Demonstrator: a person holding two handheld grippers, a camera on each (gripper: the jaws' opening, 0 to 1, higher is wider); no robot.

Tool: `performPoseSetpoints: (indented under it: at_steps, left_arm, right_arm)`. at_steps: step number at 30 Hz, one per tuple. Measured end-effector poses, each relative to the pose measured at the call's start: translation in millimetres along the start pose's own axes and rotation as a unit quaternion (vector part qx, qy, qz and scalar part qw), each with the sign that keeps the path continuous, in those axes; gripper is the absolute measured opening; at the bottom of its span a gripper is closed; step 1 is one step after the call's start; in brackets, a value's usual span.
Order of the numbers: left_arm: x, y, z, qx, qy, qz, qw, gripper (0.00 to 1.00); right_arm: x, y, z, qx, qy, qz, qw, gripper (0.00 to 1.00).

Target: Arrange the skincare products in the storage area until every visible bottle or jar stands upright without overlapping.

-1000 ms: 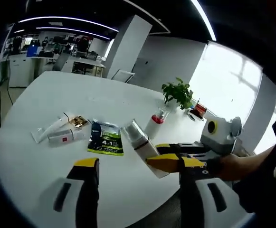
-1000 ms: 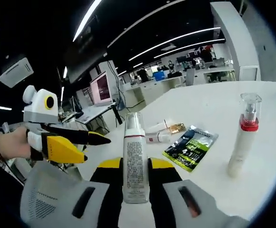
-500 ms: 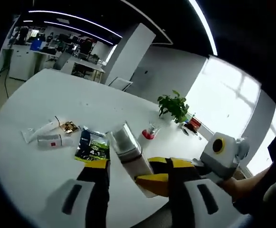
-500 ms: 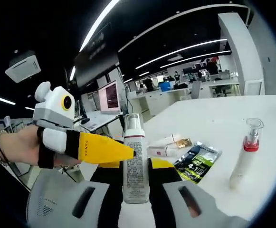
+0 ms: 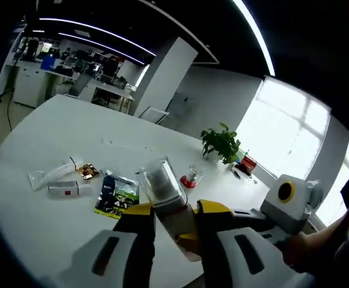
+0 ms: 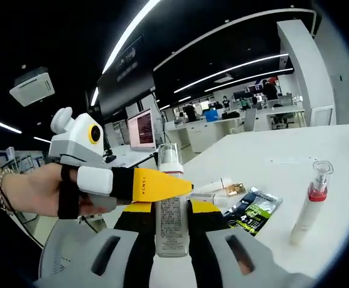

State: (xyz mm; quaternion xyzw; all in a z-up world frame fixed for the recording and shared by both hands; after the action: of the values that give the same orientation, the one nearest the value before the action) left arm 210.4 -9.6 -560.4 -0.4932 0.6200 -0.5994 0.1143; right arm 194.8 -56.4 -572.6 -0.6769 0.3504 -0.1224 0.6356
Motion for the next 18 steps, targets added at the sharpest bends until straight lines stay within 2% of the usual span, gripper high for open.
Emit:
performPoseSetpoints:
  at_steps: [3, 4, 5, 7, 8, 9, 10, 11, 12, 13, 14, 16, 17, 18]
  left_arm:
    - [5.5, -3.7, -1, 0.003, 0.024, -0.013, 0.9996, 0.18]
    - [8.2, -6.2, -2, 0.002, 0.043, -0.014, 0.999, 0.18]
    - [9.6, -8.2, -3, 0.002, 0.053, -0.013, 0.9985, 0.18]
    - [21.4, -16.5, -7, 0.003, 0.109, -0.025, 0.9937, 0.17]
    - [25.1, -19.9, -9, -0.004, 0.131, -0.014, 0.9912, 0.17]
    - [25.5, -21.0, -10, -0.007, 0.134, -0.006, 0.9909, 0.17]
    - [33.0, -26.7, -13, -0.01, 0.16, 0.016, 0.9869, 0.17]
    - [40.4, -31.0, -16, -0.013, 0.184, 0.022, 0.9826, 0.17]
    - [46.5, -33.8, -18, -0.015, 0.202, 0.03, 0.9787, 0.17]
    - [55.6, -37.6, -23, -0.016, 0.231, 0.035, 0.9721, 0.17]
    - [59.8, -40.5, -25, -0.015, 0.243, 0.037, 0.9691, 0.17]
    - [73.0, -45.5, -30, -0.02, 0.282, 0.038, 0.9583, 0.16]
    - [78.7, -47.7, -32, -0.017, 0.296, 0.047, 0.9539, 0.16]
    - [87.1, -48.5, -35, -0.021, 0.316, 0.059, 0.9468, 0.16]
  right_arm:
    - [-1, -3.0, -3, 0.007, -0.011, 0.03, 0.9995, 0.2]
    - [-5, -4.9, -3, 0.012, -0.032, 0.054, 0.9979, 0.21]
    - [-5, -6.2, -4, 0.015, -0.038, 0.064, 0.9971, 0.21]
    - [-6, -15.2, -8, 0.037, -0.082, 0.098, 0.9911, 0.23]
    - [-8, -19.1, -10, 0.038, -0.111, 0.114, 0.9865, 0.24]
    - [-8, -20.7, -11, 0.04, -0.118, 0.114, 0.9858, 0.24]
    - [-12, -29.1, -16, 0.049, -0.153, 0.098, 0.9822, 0.25]
    - [-15, -31.7, -19, 0.045, -0.174, 0.103, 0.9782, 0.25]
    - [-18, -37.7, -23, 0.042, -0.205, 0.119, 0.9706, 0.25]
    - [-22, -41.1, -26, 0.039, -0.229, 0.127, 0.9643, 0.25]
    - [-24, -44.2, -29, 0.035, -0.25, 0.136, 0.9581, 0.25]
    - [-30, -53.1, -36, 0.029, -0.303, 0.14, 0.9423, 0.24]
    - [-35, -54.8, -37, 0.026, -0.311, 0.142, 0.9393, 0.24]
    - [-43, -58.1, -41, 0.016, -0.336, 0.147, 0.9302, 0.23]
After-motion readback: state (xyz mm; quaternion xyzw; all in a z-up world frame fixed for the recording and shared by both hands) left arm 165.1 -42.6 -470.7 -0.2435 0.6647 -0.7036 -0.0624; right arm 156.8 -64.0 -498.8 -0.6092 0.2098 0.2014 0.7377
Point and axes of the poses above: the point that each gripper's makers call its tool centre point, and the gripper's own axes: z roughly forward along the fingers, x roughly to its right, y roughly out of its underside, the point moved 3 cm from there along -z, roughly backward along the fingers, and after that the axes turned 3 degrees about z, right-handed, at the moved point
